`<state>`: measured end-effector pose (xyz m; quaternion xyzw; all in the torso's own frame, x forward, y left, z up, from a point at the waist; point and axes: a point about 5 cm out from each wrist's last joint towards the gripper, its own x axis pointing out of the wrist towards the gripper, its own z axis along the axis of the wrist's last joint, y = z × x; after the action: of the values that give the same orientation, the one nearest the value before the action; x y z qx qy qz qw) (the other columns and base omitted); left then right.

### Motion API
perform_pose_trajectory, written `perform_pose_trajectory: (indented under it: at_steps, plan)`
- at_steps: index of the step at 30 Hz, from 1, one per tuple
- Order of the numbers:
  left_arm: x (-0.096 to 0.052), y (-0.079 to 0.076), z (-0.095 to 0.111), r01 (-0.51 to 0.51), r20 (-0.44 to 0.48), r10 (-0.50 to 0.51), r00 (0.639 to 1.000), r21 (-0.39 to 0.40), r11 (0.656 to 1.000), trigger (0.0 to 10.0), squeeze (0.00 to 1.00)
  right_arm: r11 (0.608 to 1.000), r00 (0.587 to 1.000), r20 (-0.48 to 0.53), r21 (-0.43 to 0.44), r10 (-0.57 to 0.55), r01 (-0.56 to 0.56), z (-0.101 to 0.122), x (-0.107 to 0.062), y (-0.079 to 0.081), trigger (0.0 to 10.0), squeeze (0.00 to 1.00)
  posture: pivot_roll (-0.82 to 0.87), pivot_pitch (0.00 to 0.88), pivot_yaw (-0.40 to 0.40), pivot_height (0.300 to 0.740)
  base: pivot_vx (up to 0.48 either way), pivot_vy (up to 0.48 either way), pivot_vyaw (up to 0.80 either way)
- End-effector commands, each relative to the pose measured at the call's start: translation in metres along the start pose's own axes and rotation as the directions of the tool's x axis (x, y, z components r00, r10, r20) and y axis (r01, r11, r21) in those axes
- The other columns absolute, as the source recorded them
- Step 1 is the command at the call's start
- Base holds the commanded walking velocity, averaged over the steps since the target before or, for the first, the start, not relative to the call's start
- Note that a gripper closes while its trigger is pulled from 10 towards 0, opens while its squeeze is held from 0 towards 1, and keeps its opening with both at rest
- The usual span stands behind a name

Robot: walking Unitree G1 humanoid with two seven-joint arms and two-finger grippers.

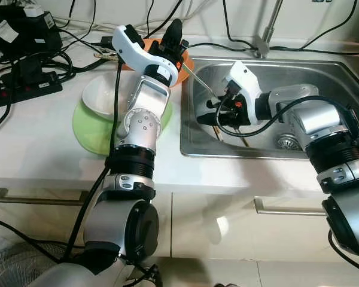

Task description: Kitchen organization

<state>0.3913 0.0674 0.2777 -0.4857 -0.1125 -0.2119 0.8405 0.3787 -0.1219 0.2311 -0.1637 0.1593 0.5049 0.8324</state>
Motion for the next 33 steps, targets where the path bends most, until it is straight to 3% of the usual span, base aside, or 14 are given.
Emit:
perform_pose_trajectory:
  at_steps: [1,5,8,10,11,26,27,33]
  plan:
    - [0.000,-0.023,-0.036,0.041,-0.056,-0.046,0.997,-0.099,0.994,0.0,0.00,1.000,1.000,0.006,-0.004,-0.014,0.014,0.000,-0.001,-0.001,0.0,0.00,0.01,0.072,0.012,0.740,0.000,0.000,0.00]
    - [-0.001,-0.022,-0.036,0.036,-0.056,-0.041,0.998,-0.099,0.994,0.0,0.00,0.999,0.999,0.014,0.003,-0.047,0.047,0.001,-0.003,-0.005,0.0,0.00,0.01,0.068,0.014,0.740,0.000,0.000,0.00]
    - [-0.002,-0.021,-0.038,0.037,-0.065,-0.043,0.997,-0.096,0.995,0.0,0.00,0.998,0.998,0.015,-0.012,-0.058,0.058,0.005,-0.006,-0.006,6.9,0.00,0.01,0.066,0.017,0.740,0.000,0.000,0.00]
    - [-0.003,-0.021,-0.040,0.037,-0.069,-0.044,0.997,-0.096,0.995,0.0,0.00,0.998,0.998,0.020,-0.021,-0.059,0.060,0.008,-0.007,-0.007,9.6,0.00,0.00,0.063,0.018,0.740,0.000,0.000,0.00]
    - [-0.003,-0.021,-0.041,0.038,-0.071,-0.045,0.996,-0.096,0.995,0.0,0.00,0.997,0.998,0.021,-0.029,-0.067,0.067,0.010,-0.008,-0.008,10.0,0.00,0.00,0.061,0.018,0.740,0.000,0.000,0.00]
    - [-0.007,-0.021,-0.052,0.044,-0.111,-0.054,0.992,-0.092,0.995,0.0,0.00,0.987,0.989,0.051,-0.081,-0.138,0.142,0.035,-0.020,-0.022,10.0,0.00,0.00,0.048,0.022,0.740,0.000,0.000,0.00]
    - [-0.007,-0.021,-0.052,0.044,-0.111,-0.054,0.992,-0.092,0.995,0.0,0.00,0.986,0.989,0.052,-0.083,-0.138,0.142,0.036,-0.021,-0.022,0.0,0.00,0.00,0.048,0.022,0.740,0.000,0.000,0.00]
    - [-0.008,-0.020,-0.053,0.040,-0.113,-0.050,0.992,-0.092,0.995,0.0,0.00,0.984,0.989,0.035,-0.108,-0.142,0.145,0.035,-0.024,-0.023,0.0,0.00,0.00,0.043,0.021,0.740,0.000,0.000,0.00]
